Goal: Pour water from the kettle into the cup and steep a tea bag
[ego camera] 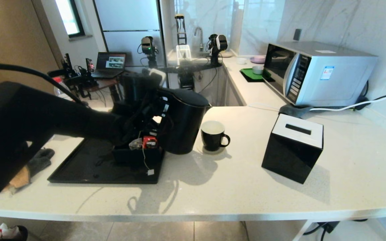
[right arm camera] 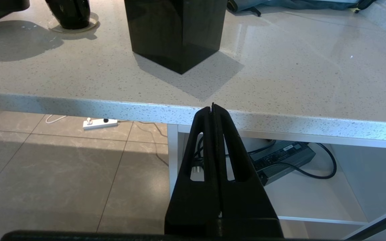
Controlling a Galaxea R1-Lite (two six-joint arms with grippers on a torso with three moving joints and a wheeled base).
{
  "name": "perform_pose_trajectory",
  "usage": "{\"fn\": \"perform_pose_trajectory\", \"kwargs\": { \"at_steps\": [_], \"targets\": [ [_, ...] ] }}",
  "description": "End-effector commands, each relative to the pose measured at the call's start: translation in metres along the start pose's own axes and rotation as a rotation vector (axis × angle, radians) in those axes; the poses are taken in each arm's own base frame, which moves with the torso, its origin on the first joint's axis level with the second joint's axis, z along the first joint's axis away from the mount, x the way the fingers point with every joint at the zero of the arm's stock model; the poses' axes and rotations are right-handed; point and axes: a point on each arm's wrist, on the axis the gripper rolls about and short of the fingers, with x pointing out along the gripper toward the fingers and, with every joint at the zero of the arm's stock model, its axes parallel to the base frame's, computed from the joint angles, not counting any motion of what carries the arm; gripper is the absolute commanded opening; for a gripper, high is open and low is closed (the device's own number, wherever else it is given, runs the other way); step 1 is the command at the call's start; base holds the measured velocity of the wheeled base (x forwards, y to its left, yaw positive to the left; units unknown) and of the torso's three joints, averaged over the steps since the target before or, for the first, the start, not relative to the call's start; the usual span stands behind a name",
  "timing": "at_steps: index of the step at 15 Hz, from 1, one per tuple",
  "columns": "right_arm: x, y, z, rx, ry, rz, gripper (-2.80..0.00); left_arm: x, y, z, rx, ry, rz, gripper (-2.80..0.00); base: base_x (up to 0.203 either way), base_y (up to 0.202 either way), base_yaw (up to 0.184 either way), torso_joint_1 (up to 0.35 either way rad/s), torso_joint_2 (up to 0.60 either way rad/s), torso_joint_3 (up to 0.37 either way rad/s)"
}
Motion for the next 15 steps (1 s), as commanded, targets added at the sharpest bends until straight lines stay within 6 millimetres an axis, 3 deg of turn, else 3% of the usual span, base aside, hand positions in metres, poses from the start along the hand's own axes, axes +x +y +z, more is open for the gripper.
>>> {"fn": "perform_pose_trajectory", "kwargs": {
  "at_steps": [1,15],
  "targets": [
    [0.0,0.0,0.0,-0.001,0.002,0.001,-2.8,0.0,0.003,0.002,0.001,-0.007,0.009,-2.8,0.0,0.0,0.0,0.0,0.0,0.0],
    [0.0,0.0,0.0,-0.001,0.002,0.002,-2.8,0.005,0.019,-0.002,0.017,0.005,0.047,-2.8,0.0,0.0,0.0,0.0,0.0,0.0]
  ]
}}
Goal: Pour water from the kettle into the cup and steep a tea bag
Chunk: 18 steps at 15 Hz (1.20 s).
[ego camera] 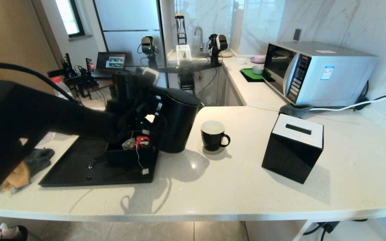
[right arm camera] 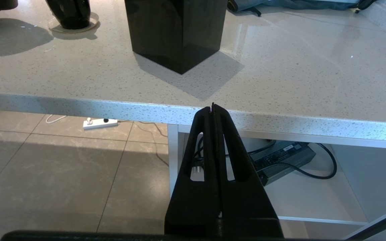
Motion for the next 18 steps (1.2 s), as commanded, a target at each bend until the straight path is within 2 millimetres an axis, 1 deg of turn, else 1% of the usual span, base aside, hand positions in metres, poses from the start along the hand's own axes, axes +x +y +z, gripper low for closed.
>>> {"fn": "perform_pose_trajectory", "kwargs": {
  "at_steps": [1,7,18],
  "targets": [
    [0.0,0.0,0.0,-0.001,0.001,0.001,-2.8,0.001,0.003,0.0,-0.001,-0.001,0.01,-2.8,0.0,0.0,0.0,0.0,0.0,0.0],
    [0.0,0.0,0.0,-0.001,0.001,0.001,-2.8,0.001,0.004,-0.001,0.0,0.001,0.011,-2.8,0.0,0.0,0.0,0.0,0.0,0.0],
    [0.0,0.0,0.0,-0.001,0.001,0.002,-2.8,0.001,0.014,-0.001,-0.002,0.003,0.033,-2.8,0.0,0.0,0.0,0.0,0.0,0.0]
  ]
}}
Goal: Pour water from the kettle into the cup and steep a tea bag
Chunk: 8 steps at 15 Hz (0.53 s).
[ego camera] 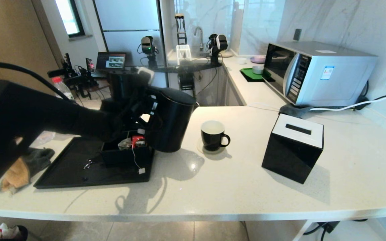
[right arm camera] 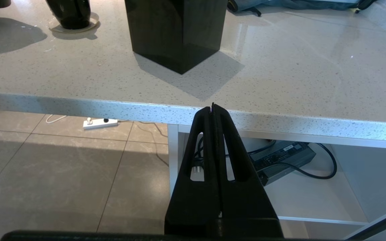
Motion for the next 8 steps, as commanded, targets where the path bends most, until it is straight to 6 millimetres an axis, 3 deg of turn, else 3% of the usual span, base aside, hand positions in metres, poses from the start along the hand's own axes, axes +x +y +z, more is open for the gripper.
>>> {"fn": "perform_pose_trajectory", "kwargs": {
  "at_steps": [1,8],
  "targets": [
    [0.0001,-0.0001,0.0,-0.001,0.001,0.004,-2.8,0.0,0.004,0.0013,-0.002,-0.006,0.012,-2.8,0.0,0.0,0.0,0.0,0.0,0.0],
    [0.0001,0.0,0.0,-0.001,0.002,0.0,-2.8,-0.0083,0.011,-0.0046,0.001,0.011,0.013,-2.8,0.0,0.0,0.0,0.0,0.0,0.0]
  ]
}}
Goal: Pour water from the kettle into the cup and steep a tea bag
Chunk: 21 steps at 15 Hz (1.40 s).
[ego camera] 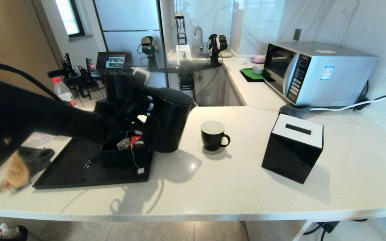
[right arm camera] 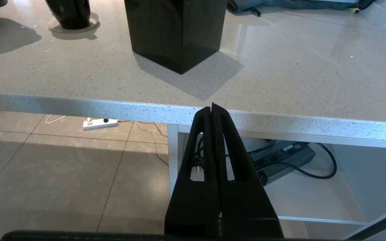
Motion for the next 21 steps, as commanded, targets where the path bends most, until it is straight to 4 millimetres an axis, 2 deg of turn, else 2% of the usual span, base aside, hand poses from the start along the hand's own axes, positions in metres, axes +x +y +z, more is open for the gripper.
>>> {"fn": "perform_pose_trajectory", "kwargs": {
  "at_steps": [1,7,15,21],
  "targets": [
    [0.0,0.0,0.0,-0.001,0.002,0.002,-2.8,-0.003,0.003,0.001,0.0,-0.001,0.007,-2.8,0.0,0.0,0.0,0.0,0.0,0.0],
    [0.0,0.0,0.0,-0.002,0.002,0.002,-2.8,-0.003,-0.008,0.006,0.02,-0.011,-0.018,-2.8,0.0,0.0,0.0,0.0,0.0,0.0],
    [0.0,0.0,0.0,-0.001,0.002,0.002,-2.8,0.004,-0.027,0.023,0.031,-0.026,-0.058,-2.8,0.0,0.0,0.0,0.0,0.0,0.0],
    [0.0,0.0,0.0,-0.001,0.001,0.002,-2.8,0.004,-0.031,0.023,0.071,-0.023,-0.067,-2.8,0.0,0.0,0.0,0.0,0.0,0.0]
  ]
}}
